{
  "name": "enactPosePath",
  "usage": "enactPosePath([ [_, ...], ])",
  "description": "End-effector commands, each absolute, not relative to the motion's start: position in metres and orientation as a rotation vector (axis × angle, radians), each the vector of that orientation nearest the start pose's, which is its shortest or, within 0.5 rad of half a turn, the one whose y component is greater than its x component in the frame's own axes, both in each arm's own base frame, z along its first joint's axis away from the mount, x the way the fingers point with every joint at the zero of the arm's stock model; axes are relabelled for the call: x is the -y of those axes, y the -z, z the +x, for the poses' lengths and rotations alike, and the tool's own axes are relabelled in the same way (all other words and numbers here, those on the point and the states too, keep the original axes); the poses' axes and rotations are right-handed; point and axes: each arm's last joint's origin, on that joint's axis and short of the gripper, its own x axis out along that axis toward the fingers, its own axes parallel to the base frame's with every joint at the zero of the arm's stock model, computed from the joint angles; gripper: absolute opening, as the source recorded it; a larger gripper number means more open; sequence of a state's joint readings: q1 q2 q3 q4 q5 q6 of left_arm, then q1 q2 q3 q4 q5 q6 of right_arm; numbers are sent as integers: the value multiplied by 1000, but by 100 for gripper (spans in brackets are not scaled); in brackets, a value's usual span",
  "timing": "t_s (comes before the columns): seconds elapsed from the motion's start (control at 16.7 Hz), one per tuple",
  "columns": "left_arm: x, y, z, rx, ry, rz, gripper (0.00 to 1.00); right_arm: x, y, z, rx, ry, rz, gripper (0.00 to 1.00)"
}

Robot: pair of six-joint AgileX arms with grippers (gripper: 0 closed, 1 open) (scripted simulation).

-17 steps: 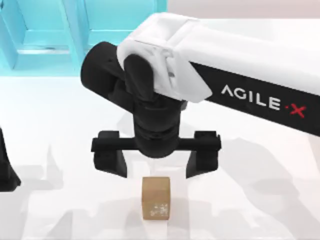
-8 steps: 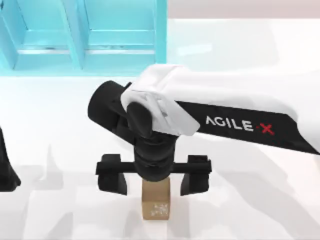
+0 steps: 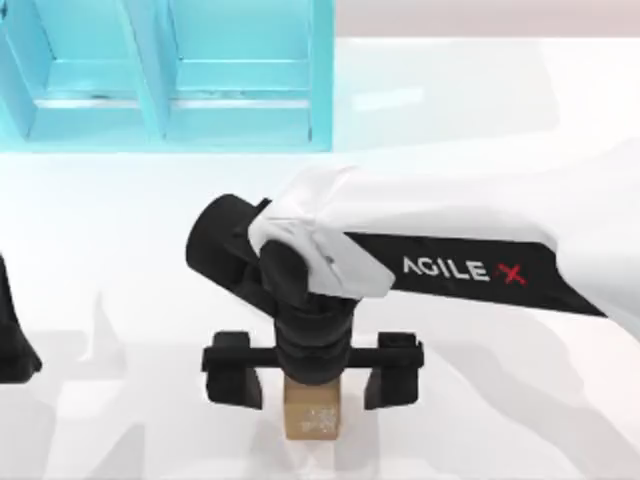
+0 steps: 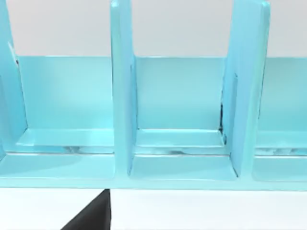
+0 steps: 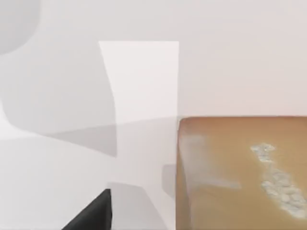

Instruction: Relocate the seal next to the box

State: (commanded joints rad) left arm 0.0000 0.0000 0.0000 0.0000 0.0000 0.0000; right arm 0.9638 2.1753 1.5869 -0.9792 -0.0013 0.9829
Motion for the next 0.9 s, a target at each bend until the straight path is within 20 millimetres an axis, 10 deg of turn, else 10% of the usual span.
enactPosePath([
  [0.72, 1, -160, 106, 0, 0, 0, 100, -342, -132, 232, -1572, 4, 12, 2],
  [0.9, 1, -160, 106, 0, 0, 0, 100, -342, -132, 232, -1572, 4, 12, 0],
])
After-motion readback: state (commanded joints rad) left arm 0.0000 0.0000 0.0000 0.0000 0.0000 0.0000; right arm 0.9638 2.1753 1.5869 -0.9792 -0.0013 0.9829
